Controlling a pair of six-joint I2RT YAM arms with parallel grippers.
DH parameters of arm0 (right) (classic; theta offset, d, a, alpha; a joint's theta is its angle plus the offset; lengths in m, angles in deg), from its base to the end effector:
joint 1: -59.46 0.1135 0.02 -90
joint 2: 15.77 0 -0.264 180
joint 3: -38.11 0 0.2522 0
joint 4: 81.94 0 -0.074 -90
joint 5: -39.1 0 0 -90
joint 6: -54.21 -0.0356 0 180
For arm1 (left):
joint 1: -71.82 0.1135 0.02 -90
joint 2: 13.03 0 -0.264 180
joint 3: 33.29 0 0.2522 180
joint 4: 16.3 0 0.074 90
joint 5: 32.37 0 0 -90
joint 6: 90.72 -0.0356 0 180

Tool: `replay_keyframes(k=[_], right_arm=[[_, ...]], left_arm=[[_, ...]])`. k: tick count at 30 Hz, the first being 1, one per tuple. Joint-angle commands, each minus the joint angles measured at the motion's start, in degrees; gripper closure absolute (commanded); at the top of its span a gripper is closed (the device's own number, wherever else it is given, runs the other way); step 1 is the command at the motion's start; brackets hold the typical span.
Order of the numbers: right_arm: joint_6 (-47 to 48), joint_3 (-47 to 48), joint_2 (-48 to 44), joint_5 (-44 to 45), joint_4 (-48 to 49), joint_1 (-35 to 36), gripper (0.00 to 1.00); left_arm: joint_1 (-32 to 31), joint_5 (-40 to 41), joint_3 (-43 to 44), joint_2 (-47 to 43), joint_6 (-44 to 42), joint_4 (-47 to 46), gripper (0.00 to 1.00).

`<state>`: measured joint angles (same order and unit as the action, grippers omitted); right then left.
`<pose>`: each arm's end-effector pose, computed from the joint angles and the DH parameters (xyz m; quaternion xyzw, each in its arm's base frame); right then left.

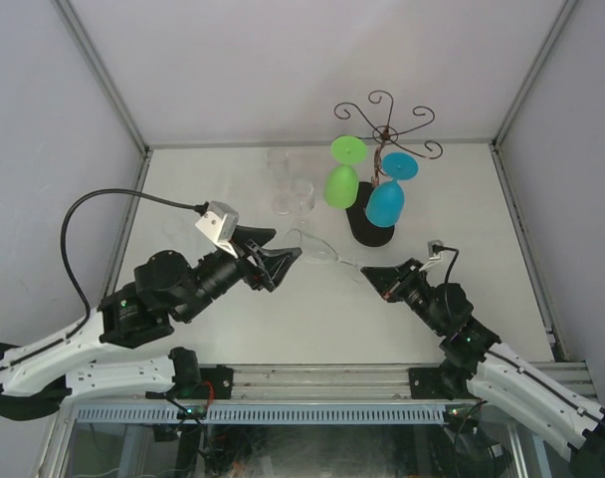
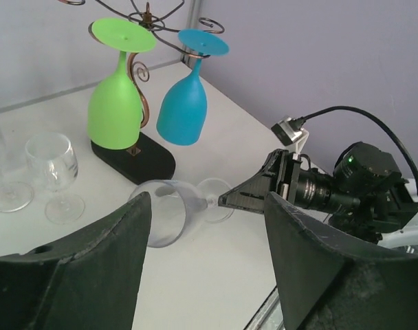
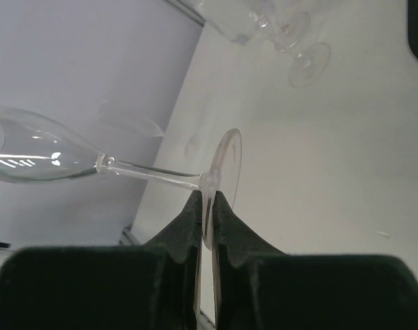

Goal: Place the wine glass upside down on the wine glass rack
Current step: Turn the wine glass upside down at the wine rack.

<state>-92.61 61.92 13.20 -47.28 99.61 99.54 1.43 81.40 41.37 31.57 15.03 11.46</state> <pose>0.1159 0.0946 0.2118 0.1275 0.7178 0.4967 0.4710 0.0661 -0.1429 0.4295 0.1792 0.6705 -0.3777 0.6130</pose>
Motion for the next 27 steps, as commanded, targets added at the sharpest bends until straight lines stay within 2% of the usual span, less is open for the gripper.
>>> replay_keyframes(k=[1,7,14,21,27], right_arm=[[11.7,4.3,-2.4,3.4,-6.0,-0.3,1.00],[29.4,10.5,-4.9,5.1,-15.8,-0.2,1.00],[44.7,11.7,-8.5,8.2,-12.0,2.7,1.00],[61.6,14.7,-6.5,13.2,-9.6,9.7,1.00],[71.3,20.8,-3.5,13.5,-15.1,12.7,1.00]], left_arm=[[-0.4,1.1,3.1,-2.7,-3.3,5.2,0.29],[-0.3,3.3,4.0,-7.3,-8.3,14.1,0.27],[-0.3,6.0,3.7,-10.1,-12.1,18.6,0.26],[-0.3,5.2,2.8,-9.4,-16.1,18.8,0.26],[-0.3,2.0,2.8,-6.5,-21.0,18.9,0.26]])
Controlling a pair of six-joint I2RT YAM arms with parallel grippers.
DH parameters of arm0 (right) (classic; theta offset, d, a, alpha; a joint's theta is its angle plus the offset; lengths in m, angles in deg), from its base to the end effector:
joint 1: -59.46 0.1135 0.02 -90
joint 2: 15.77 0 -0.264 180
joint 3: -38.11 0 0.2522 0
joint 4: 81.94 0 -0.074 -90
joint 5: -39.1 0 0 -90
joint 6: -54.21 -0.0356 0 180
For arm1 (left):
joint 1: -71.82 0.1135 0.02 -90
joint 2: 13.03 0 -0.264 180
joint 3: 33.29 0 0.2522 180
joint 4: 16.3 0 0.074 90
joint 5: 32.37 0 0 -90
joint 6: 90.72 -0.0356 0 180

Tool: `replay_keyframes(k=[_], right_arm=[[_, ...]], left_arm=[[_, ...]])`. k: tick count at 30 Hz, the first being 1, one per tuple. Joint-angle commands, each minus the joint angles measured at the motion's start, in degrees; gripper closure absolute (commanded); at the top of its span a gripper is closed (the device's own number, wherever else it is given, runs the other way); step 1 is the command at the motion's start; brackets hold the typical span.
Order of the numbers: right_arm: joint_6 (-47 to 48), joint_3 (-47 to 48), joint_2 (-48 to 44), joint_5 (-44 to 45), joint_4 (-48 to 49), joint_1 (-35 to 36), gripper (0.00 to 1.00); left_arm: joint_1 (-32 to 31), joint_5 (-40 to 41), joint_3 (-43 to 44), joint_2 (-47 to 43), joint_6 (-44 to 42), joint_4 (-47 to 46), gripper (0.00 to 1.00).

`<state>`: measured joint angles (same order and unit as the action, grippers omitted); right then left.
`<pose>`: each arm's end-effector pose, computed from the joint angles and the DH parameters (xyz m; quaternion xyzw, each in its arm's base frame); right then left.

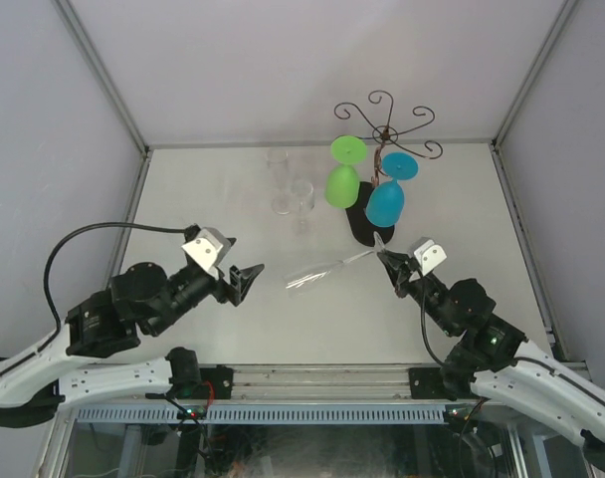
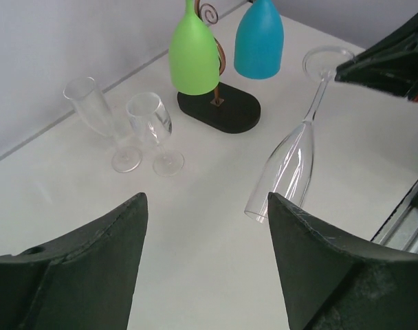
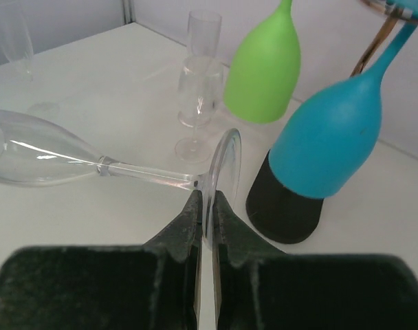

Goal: Place the wine glass upside down on the wine glass rack
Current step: Turn the wine glass upside down at the wine rack.

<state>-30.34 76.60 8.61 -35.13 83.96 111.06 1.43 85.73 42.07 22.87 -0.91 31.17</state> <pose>0.0898 0.0977 0.2840 -0.2492 0.6617 0.1853 0.6825 0.0511 -0.0935 0.4139 0.2930 0.6896 -0.2160 0.6260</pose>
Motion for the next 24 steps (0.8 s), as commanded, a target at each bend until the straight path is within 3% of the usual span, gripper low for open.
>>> replay_keyframes(k=[1,8,24], right_arm=[[9.8,6.8,1.2,0.4,-0.1,1.3,1.00],[18.7,11.0,2.7,-0.1,-3.8,5.9,1.00],[46.9,13.2,7.0,6.9,-4.2,25.7,1.00]], left_arm=[[-0.4,-2.9,2.3,2.8,-6.2,-0.8,0.26],[-0.3,-5.5,3.2,5.7,-12.4,-1.6,0.26],[-0.3,-11.4,-0.4,7.1,-27.1,-8.3,0.29]])
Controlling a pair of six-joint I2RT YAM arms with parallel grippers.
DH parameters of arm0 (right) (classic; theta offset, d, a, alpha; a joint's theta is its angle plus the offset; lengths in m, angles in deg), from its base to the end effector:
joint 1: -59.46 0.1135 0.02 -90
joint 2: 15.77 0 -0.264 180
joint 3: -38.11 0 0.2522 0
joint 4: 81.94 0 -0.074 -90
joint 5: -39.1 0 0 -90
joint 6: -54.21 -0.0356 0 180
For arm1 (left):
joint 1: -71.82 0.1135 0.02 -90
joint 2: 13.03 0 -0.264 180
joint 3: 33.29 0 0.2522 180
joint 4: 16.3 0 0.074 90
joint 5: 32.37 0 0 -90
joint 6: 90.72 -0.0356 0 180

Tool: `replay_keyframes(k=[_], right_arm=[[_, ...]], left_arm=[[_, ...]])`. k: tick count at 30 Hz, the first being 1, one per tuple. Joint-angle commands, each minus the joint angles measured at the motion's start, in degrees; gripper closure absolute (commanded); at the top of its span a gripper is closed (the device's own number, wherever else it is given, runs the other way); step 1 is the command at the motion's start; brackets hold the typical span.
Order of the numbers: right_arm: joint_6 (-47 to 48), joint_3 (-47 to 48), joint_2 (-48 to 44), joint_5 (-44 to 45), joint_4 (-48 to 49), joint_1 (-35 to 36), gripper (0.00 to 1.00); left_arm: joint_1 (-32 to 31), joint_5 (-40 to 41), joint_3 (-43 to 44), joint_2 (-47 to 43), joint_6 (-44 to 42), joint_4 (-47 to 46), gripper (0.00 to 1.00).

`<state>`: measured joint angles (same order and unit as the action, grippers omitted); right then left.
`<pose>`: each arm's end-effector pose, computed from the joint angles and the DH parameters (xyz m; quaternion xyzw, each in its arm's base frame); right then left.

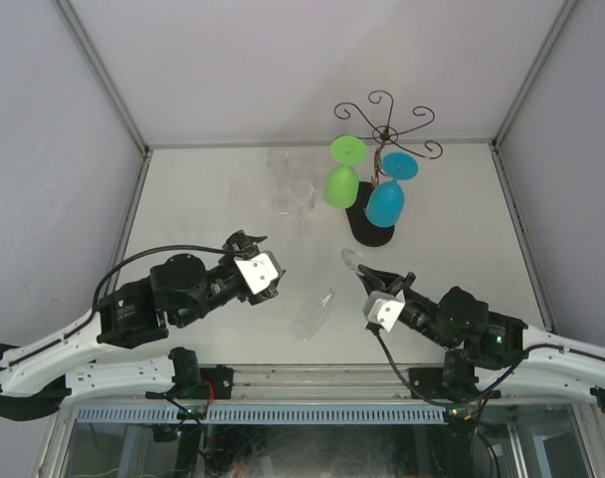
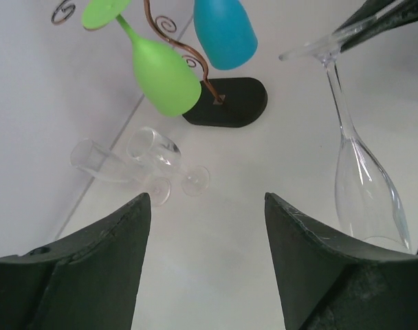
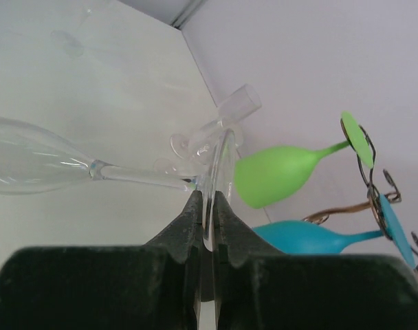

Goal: Place the wine glass upside down on the wine glass rack
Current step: Turn the wine glass upside down at the wine rack.

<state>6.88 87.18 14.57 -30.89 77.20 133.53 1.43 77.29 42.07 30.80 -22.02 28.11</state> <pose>0.0497 0.1297 0.3238 -0.5406 0.4746 0.0645 0.6917 0.0614 -0.1367 0.4042 0.4787 0.6131 -0.1337 0.6141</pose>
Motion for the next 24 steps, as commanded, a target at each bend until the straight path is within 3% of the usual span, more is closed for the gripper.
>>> replay_keyframes(k=[1,10,15,24], right_arm=[[11.5,2.6,1.7,2.8,2.1,4.1,1.00],[20.6,2.7,1.7,-4.9,0.7,5.4,1.00],[21.4,3.3,0.0,-9.0,-0.4,5.4,1.00],[18.2,6.1,1.7,-13.7,-4.8,5.7,1.00]], left_arm=[[-0.4,-3.5,-1.0,-1.1,-7.1,-6.2,0.29],[-1.8,-11.0,-5.9,-0.1,-21.8,-10.5,0.32],[-6.3,-8.9,-7.5,2.3,-28.1,-12.9,0.29],[-8.7,-10.3,-6.8,6.0,-30.3,-17.0,0.32]])
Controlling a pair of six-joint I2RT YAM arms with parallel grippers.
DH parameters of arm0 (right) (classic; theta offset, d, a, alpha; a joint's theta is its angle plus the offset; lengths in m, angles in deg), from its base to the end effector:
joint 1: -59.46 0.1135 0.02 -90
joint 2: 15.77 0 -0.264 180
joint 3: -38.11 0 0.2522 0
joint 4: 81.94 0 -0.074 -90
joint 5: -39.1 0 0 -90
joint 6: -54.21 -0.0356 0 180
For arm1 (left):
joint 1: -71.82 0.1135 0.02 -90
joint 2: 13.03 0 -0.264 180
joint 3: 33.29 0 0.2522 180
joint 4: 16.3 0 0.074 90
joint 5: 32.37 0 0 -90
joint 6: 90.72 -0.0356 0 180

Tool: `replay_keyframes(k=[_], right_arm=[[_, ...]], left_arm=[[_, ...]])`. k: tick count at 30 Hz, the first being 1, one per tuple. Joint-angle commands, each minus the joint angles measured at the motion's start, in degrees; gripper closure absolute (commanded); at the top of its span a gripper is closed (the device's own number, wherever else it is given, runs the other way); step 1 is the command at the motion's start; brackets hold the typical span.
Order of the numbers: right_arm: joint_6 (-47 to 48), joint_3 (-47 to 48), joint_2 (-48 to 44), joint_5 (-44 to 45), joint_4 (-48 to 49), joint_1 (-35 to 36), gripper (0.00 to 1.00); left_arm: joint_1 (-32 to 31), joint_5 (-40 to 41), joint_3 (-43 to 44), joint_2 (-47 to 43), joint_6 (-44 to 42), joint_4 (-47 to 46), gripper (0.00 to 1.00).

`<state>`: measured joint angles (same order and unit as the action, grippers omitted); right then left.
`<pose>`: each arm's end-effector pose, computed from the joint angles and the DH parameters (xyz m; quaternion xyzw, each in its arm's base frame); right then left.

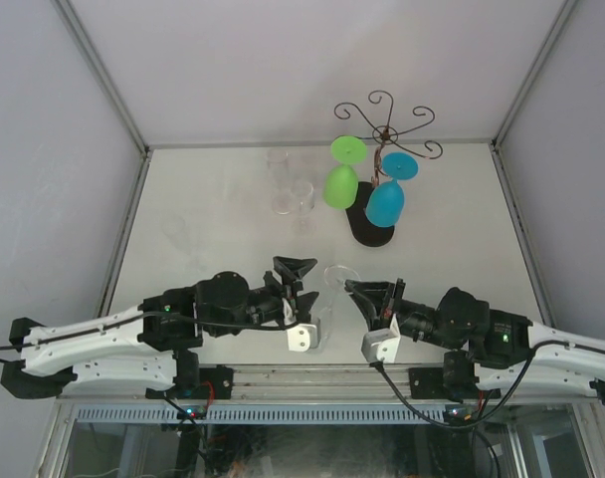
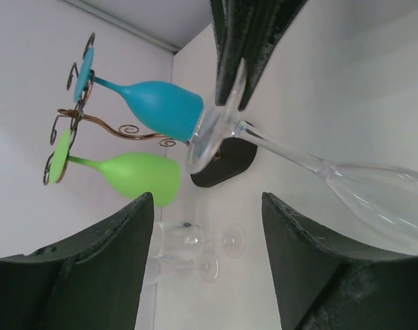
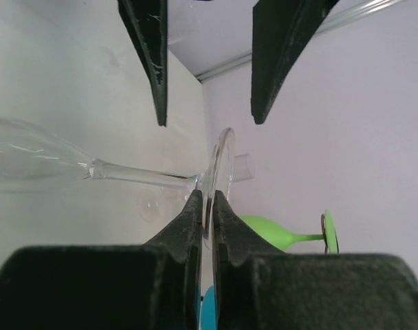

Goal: Place the wine glass upside down on the wine glass rack
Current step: Turn the wine glass upside down at the wine rack.

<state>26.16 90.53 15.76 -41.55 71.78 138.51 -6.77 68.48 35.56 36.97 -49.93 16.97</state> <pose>0.0321 0.1356 0.3312 -0.6765 0.2978 0.0401 0.6723 0.0450 -0.1893 0.3701 0.6810 0.3981 -0.0824 0.6090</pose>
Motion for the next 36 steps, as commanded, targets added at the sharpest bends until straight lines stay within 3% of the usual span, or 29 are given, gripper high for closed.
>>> replay_keyframes(k=[1,19,36], right_arm=[[-1.3,3.0,0.7,-3.4,0.8,0.7,1.00],[-3.2,5.8,2.4,-5.9,-4.6,1.7,1.00],[-3.1,8.4,2.5,-6.9,-9.5,2.5,1.00]], left_arm=[[-0.7,-1.5,-0.1,0.4,-2.5,-6.0,0.34],[-3.7,-6.4,-0.3,2.9,-2.8,-5.8,0.66],[-4.1,-2.7,-0.8,4.6,-3.9,-5.4,0.75]])
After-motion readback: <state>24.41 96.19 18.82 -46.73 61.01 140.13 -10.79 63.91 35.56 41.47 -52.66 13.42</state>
